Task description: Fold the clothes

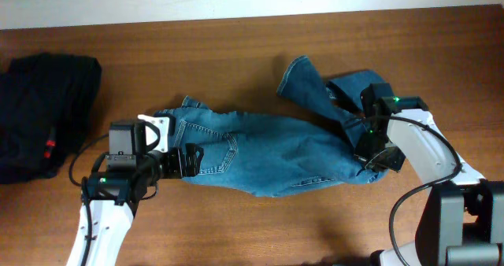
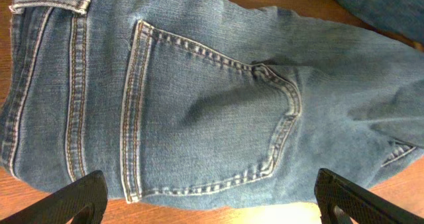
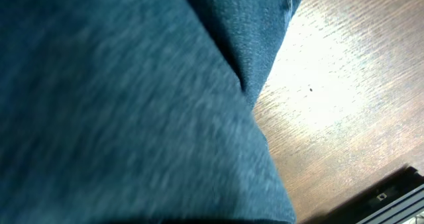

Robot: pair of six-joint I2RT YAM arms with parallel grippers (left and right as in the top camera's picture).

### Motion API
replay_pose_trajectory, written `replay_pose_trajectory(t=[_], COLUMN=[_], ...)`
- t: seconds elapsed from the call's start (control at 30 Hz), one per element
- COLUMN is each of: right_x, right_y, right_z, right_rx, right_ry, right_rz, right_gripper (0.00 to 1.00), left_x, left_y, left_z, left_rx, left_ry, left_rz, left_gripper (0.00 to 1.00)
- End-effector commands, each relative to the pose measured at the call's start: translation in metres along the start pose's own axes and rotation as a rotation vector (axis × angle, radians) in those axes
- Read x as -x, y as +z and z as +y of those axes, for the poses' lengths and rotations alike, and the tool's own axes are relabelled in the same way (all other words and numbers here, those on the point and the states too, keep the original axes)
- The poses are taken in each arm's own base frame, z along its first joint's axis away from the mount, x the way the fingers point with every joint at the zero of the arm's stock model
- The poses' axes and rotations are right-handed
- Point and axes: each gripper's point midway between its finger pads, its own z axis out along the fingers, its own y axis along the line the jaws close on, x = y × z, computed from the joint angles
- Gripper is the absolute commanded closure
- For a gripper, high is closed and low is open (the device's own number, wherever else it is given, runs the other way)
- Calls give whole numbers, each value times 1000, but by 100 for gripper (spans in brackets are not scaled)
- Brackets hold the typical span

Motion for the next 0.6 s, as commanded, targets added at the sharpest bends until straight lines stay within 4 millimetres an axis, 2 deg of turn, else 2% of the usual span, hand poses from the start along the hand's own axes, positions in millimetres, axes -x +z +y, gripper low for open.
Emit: replay_pose_trajectory(t=[0.0, 0.1, 0.23, 0.33, 0.47, 0.57], right_x=[-4, -4, 6, 14, 13, 11], right_y=[5, 6, -10, -37, -78, -106], right_z=[-12, -12, -8, -4, 13, 28], right_rx=[-32, -30, -4, 45, 189, 315], right_ry=[31, 3, -77, -139, -253, -357], right_rz=[2, -1, -36, -73, -89, -122], right_gripper=[96, 94, 82, 65, 48, 36], left_x=[9, 10, 20, 31, 41, 46], left_y=[2, 5, 2, -3, -7, -8], left_z=[2, 3, -1, -5, -7, 5], left_rx=[7, 6, -8, -17, -19, 51], left_ry=[17, 16, 31, 44, 54, 53], left_rz=[-12, -11, -54, -92, -123, -142], left_gripper=[1, 1, 1, 1, 1, 1])
